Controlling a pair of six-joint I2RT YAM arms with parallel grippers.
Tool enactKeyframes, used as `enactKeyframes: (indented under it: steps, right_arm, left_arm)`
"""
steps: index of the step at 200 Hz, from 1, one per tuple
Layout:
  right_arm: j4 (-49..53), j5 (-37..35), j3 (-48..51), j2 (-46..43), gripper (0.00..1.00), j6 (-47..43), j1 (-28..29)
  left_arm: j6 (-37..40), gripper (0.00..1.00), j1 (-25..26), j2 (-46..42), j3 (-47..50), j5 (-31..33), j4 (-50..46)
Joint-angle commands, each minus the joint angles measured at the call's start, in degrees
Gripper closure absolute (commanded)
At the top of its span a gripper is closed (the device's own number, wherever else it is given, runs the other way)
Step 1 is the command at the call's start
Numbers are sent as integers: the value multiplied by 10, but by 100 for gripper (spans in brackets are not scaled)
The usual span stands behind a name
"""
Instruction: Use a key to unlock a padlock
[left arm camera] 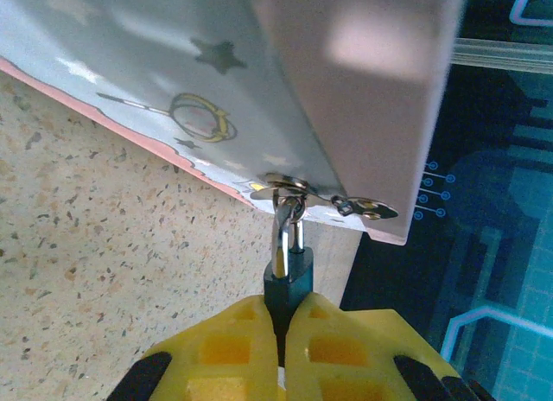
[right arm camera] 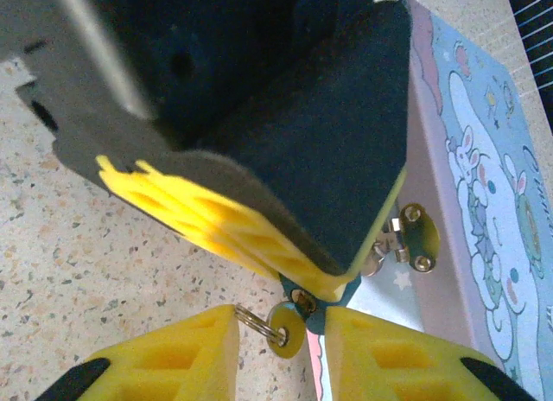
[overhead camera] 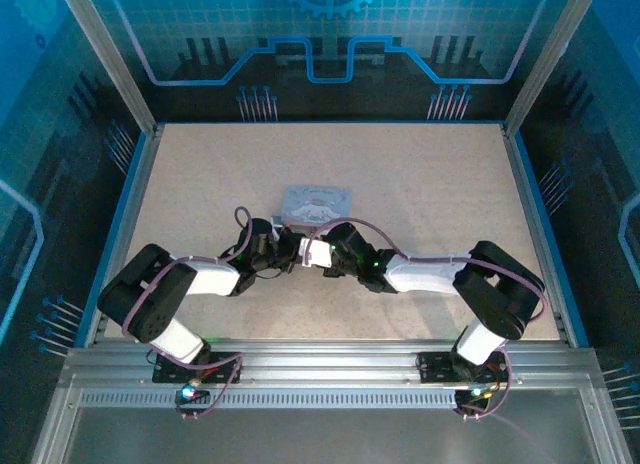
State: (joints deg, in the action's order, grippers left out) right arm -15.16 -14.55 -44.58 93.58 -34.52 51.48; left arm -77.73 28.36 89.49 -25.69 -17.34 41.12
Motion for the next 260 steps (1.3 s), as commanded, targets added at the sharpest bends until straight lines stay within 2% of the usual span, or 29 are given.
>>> enactKeyframes:
  steps: [1,83,119,169,203,234,242,252,260]
  right_arm:
    - [-24,1,-18,14,71,8,8]
    - [-20,-24,-30,23,99,53,8]
    - [-22,-21,-29,19,100,127,8]
    - [-61,-16,-10,22,100,294,5]
    - [-81,2,5,36,100,331,-1]
    - [-76,30,15,40,100,336,-16]
    - [-75,41,19,40,100,342,-22]
    - [-76,55,24,36,100,353,-31]
    - [-73,71,26,35,100,365,-39]
  left_arm:
    - [-4,92,6,-2,-12,-3,29]
    - [-11,92,6,3,-9,-5,43]
    - [-12,92,8,5,-9,-2,44]
    - [-15,92,11,7,-10,0,46]
    - [-14,91,12,12,-13,1,46]
    - [1,78,11,10,-15,6,29]
    - [9,72,10,6,-14,8,20]
    - [21,59,9,-2,-15,12,2]
    - [33,55,5,-12,-14,14,-17]
